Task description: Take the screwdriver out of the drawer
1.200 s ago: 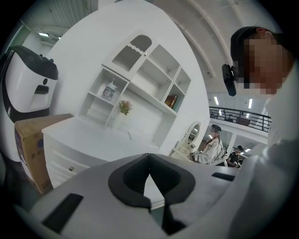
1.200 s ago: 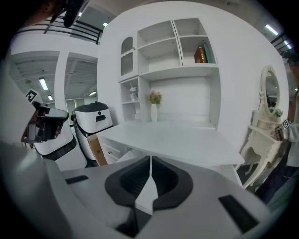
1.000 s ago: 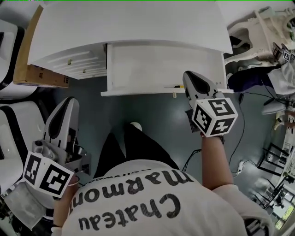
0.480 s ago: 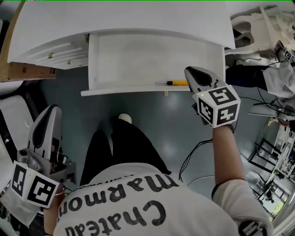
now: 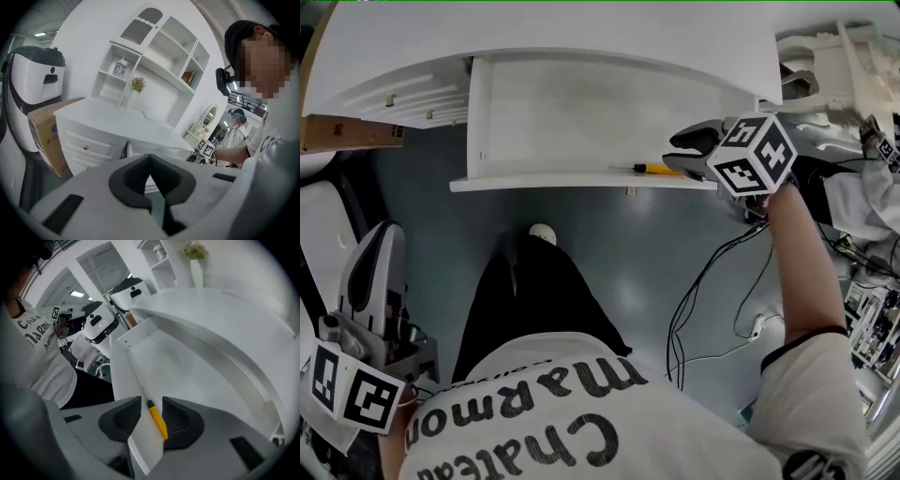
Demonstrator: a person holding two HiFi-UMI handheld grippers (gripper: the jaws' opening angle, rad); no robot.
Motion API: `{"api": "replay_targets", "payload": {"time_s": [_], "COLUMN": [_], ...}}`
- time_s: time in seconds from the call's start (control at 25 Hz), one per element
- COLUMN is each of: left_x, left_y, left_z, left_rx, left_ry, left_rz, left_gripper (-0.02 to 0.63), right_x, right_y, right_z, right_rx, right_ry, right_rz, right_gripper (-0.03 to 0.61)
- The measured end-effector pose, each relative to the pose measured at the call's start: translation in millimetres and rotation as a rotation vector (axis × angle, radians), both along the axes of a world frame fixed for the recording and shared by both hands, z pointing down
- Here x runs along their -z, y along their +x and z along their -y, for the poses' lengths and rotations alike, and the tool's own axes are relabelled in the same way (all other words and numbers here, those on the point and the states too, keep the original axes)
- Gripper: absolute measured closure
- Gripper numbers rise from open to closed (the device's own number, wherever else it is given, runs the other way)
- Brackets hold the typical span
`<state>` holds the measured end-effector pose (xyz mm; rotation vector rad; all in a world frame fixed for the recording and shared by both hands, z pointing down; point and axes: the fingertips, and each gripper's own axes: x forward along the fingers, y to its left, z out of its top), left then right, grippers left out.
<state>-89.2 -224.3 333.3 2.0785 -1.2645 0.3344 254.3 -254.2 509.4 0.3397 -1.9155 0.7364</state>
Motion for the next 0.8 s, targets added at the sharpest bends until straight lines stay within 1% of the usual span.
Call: {"api": "replay_targets", "payload": {"time_s": [0.12, 0.28, 0.36, 0.44, 0.52, 0.6, 0.72, 0.8], "left_x": [-2.9, -3.6, -4.2, -4.0, -5.0, -7.8, -11.0, -10.8], "left_y": [-10.0, -22.2, -30.5, -37.8, -43.2, -47.5, -49.1, -50.6], "left_z": [-2.1, -4.4, -5.1, -6.0, -8.3, -10.8, -12.2, -11.5], "left_rx": [0.030, 0.048, 0.073, 0.094, 0.104, 0.111, 0.112, 0.115], "left_ry": [-0.010, -0.010, -0.010, -0.008, -0.010, -0.017, -0.025, -0.025], "left_rz": [0.006, 0.028, 0.035, 0.040, 0.048, 0.053, 0.044, 0.042], "left_gripper": [0.591, 0.591, 0.591, 0.591, 0.591, 0.591, 0.591, 0.591], "right_x": [-16.9, -36.3, -44.7, -53.4, -60.8, -65.2, -72.9, -78.1], "right_y": [3.2, 7.4, 8.6, 11.5, 15.7, 16.9, 16.5, 18.8], "right_z": [-3.5, -8.6, -11.7, -15.1, -20.6, -26.2, -30.7, -31.6], "right_rx": [0.114, 0.207, 0.253, 0.318, 0.400, 0.461, 0.517, 0.537], "right_ry": [-0.077, -0.187, -0.239, -0.278, -0.310, -0.341, -0.343, -0.337], "right_rz": [-0.051, -0.090, -0.102, -0.123, -0.145, -0.154, -0.174, -0.199], "right_gripper": [0.431, 0.431, 0.431, 0.431, 0.431, 0.431, 0.434, 0.448]}}
